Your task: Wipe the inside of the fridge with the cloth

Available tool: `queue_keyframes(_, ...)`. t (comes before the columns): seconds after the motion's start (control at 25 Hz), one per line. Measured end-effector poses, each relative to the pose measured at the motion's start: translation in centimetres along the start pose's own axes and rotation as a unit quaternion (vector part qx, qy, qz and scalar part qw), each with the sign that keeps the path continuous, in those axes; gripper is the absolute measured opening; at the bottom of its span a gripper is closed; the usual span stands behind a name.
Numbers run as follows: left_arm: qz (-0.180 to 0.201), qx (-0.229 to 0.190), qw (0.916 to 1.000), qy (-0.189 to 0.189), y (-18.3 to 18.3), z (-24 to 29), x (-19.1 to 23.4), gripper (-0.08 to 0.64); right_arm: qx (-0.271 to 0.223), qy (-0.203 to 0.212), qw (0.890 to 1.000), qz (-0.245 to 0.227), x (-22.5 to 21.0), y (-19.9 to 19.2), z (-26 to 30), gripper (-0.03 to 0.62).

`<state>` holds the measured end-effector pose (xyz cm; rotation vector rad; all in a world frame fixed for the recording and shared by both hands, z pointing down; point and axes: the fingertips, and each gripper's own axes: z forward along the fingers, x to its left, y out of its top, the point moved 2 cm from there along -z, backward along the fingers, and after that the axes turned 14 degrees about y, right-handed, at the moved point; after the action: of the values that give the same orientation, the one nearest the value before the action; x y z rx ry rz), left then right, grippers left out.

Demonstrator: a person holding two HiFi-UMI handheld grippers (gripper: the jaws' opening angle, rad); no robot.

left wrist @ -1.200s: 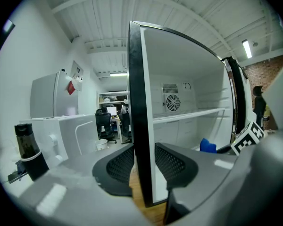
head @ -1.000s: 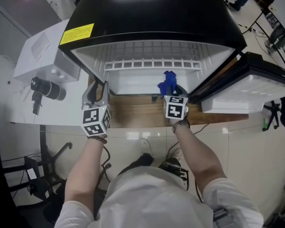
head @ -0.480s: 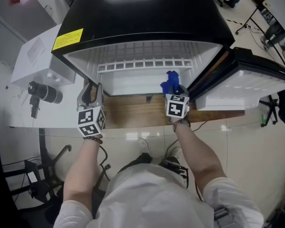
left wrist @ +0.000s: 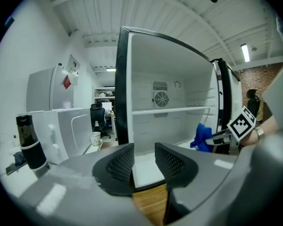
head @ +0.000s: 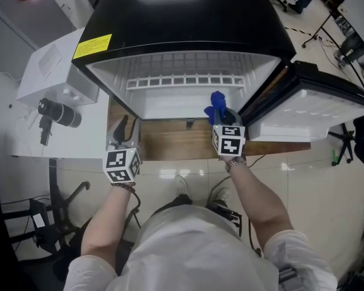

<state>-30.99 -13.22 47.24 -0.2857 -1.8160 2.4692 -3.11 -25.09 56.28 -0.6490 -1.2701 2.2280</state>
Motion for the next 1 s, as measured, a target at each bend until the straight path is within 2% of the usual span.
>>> queue_keyframes(0.2,0.034,-0.005,0.9957,-0.087,0.1,-0.5,-4.7,0.15,-0.006,0.082,0.996,-0.038,3.1,0.7,-2.1,0.06)
queue_keyframes(0.4,0.067,-0.018,0.9793,-0.19,1.6,-0.8,-9.4,0.21,-0.007,0.157,0.985,-0.074,5.9,1.6,-4.5,0.061)
queue_keyframes(0.56,0.103,-0.015,0.9567,-0.272,2.4,-1.4,-13.3,0.249,-0.005,0.214,0.972,-0.096,7.6,2.1,-6.4,0.061)
queue_keyframes(0.68,0.132,-0.012,0.9384,-0.319,2.3,-1.8,-15.6,0.272,-0.001,0.251,0.962,-0.113,8.7,2.5,-7.7,0.06)
queue_keyframes(0.88,0.161,-0.001,0.9106,-0.381,2.2,-2.8,-18.8,0.302,0.0,0.31,0.941,-0.138,9.8,3.1,-9.5,0.061)
queue_keyframes(1.0,0.176,0.006,0.8936,-0.413,2.2,-3.7,-20.2,0.316,0.005,0.352,0.924,-0.148,10.5,3.2,-10.5,0.061)
